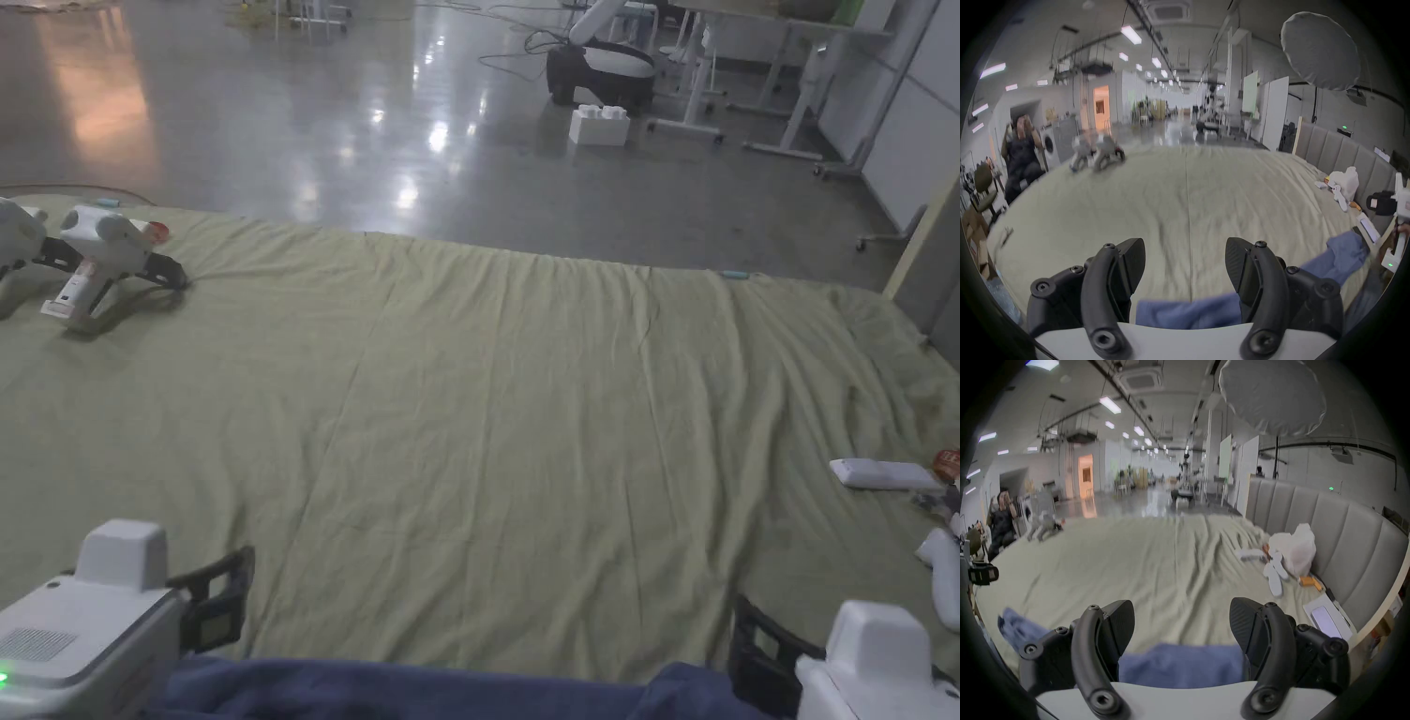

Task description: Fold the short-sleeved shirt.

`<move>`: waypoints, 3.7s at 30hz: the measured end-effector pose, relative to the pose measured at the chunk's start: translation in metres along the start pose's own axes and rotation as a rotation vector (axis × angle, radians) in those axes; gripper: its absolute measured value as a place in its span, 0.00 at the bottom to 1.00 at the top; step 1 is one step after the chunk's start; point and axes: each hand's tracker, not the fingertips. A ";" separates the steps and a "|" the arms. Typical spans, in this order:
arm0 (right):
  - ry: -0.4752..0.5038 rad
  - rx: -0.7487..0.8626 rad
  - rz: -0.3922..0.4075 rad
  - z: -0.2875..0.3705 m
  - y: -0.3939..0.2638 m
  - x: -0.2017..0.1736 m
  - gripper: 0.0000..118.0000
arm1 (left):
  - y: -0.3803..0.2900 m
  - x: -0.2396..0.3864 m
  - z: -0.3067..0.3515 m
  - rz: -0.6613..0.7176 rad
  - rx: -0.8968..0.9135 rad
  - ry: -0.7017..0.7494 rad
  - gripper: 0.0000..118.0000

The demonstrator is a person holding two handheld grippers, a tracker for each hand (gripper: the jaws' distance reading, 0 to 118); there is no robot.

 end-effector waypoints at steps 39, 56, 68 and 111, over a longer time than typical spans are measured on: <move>0.080 0.241 0.079 -0.006 0.036 -0.085 0.00 | -0.058 -0.148 -0.022 0.417 -0.329 -0.260 0.21; 0.086 0.181 0.129 -0.004 0.021 -0.085 0.00 | -0.158 -0.187 -0.081 0.834 -0.587 -0.718 0.64; 0.098 0.166 0.142 -0.005 0.020 -0.086 0.00 | -0.143 -0.160 -0.072 0.702 -0.518 -0.556 0.09; 0.145 0.090 0.072 -0.016 -0.002 -0.071 0.00 | -0.060 0.064 -0.042 0.276 -0.637 -0.269 0.08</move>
